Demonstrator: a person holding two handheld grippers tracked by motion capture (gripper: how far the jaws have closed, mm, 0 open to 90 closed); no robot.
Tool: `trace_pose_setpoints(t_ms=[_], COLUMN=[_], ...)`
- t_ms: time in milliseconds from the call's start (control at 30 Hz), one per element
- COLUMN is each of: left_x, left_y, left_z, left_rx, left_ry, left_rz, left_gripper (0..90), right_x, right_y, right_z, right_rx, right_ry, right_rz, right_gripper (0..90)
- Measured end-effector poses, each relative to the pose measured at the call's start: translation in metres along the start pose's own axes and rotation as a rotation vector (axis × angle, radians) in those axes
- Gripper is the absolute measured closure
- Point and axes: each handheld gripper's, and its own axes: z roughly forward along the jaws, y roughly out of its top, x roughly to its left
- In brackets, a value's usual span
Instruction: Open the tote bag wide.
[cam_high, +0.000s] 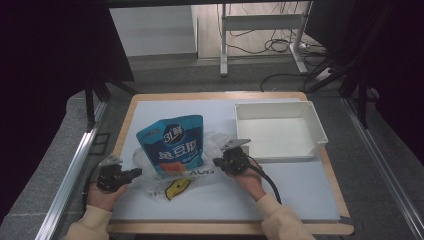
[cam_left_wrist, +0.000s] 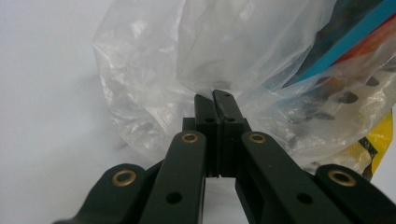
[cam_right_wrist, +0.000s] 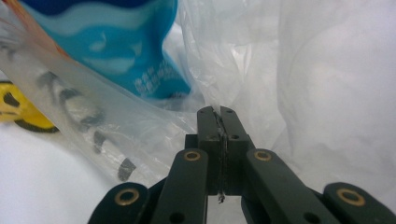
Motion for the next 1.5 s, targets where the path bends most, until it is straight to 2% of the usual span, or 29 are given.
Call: trace_pose_setpoints(t_ms=[167, 233, 367, 433, 833, 900, 967, 1033, 1133, 1167, 1300, 1333, 1367, 1400, 1500], left_x=[-0.001, -0.001, -0.005, -0.006, -0.003, -0.003, -0.001, -0.001, -0.001, -0.001, -0.004, -0.005, -0.005, -0.006, -0.006], left_y=[-0.006, -0.007, -0.010, -0.011, -0.011, -0.011, -0.010, -0.010, -0.009, -0.009, -0.006, -0.004, -0.004, -0.002, 0.009], left_z=[0.005, 0.007, 0.015, 0.016, 0.017, 0.016, 0.011, 0.009, 0.005, 0.004, -0.003, -0.010, -0.010, -0.016, -0.033], left_rx=[0.032, 0.050, 0.097, 0.105, 0.096, 0.080, 0.037, 0.023, -0.008, -0.013, -0.056, -0.080, -0.080, -0.101, -0.155], left_ry=[-0.005, -0.008, -0.001, 0.000, -0.012, -0.016, -0.030, -0.029, -0.018, -0.013, -0.008, -0.013, -0.013, -0.017, -0.009], left_rz=[-0.004, 0.000, 0.022, 0.024, 0.011, 0.023, 0.024, 0.021, 0.016, 0.014, 0.000, -0.003, -0.003, -0.006, -0.008], left_gripper=[89.9, 89.9, 89.9, 89.9, 89.7, 86.1, 82.5, 79.8, 69.2, 69.2, 50.9, 41.9, 38.5, 38.5, 29.8], right_x=[0.002, 0.002, 0.002, 0.002, 0.002, 0.003, 0.003, 0.003, 0.003, 0.003, 0.003, 0.003, 0.003, 0.003, 0.003], right_y=[-0.007, -0.014, -0.016, -0.018, -0.019, -0.018, -0.018, -0.018, -0.018, -0.018, -0.018, -0.018, -0.018, -0.018, -0.018], right_z=[0.003, 0.006, 0.005, 0.004, 0.003, 0.003, 0.003, 0.003, 0.004, 0.004, 0.004, 0.004, 0.004, 0.004, 0.004], right_rx=[0.031, 0.060, 0.063, 0.058, 0.056, 0.057, 0.056, 0.056, 0.057, 0.057, 0.055, 0.055, 0.055, 0.056, 0.053], right_ry=[0.003, 0.011, 0.013, 0.017, 0.015, 0.014, 0.012, 0.012, 0.017, 0.017, 0.016, 0.016, 0.016, 0.015, 0.014], right_rz=[-0.001, 0.013, 0.017, 0.026, 0.019, 0.015, 0.016, 0.014, 0.012, 0.012, 0.010, 0.009, 0.009, 0.008, 0.002], right_gripper=[88.5, 88.6, 88.6, 88.5, 88.1, 87.2, 86.2, 86.1, 85.9, 85.9, 85.8, 85.9, 85.9, 85.8, 85.8])
